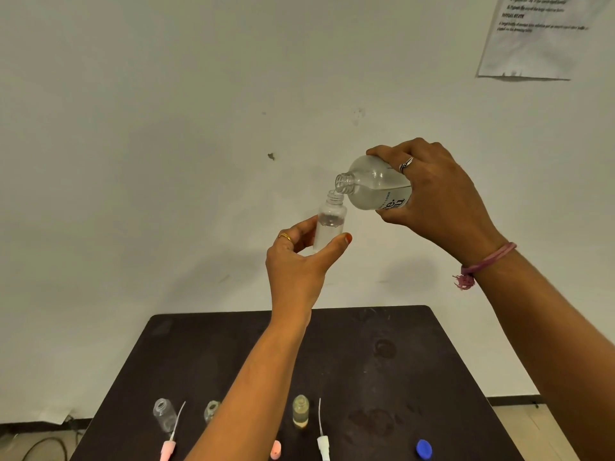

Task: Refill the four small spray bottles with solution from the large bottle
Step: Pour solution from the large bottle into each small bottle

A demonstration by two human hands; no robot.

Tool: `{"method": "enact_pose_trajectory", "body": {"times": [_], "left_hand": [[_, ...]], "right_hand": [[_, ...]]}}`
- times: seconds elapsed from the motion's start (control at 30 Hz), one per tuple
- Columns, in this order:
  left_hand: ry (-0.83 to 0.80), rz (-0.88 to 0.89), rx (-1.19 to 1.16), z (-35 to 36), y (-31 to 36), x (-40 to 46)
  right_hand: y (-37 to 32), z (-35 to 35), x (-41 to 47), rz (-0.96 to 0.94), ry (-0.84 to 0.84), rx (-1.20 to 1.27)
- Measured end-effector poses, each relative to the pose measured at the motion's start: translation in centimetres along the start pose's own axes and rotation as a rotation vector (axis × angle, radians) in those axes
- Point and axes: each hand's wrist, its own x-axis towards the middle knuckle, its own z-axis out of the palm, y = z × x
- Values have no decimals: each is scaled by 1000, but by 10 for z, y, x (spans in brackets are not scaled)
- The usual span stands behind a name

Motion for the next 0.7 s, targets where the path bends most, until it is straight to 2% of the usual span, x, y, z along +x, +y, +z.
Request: {"method": "enact_pose_trajectory", "body": {"times": [0.7], "left_hand": [[-6,-5,0,0,0,2]], "right_hand": [[2,6,2,-7,5,-2]]}}
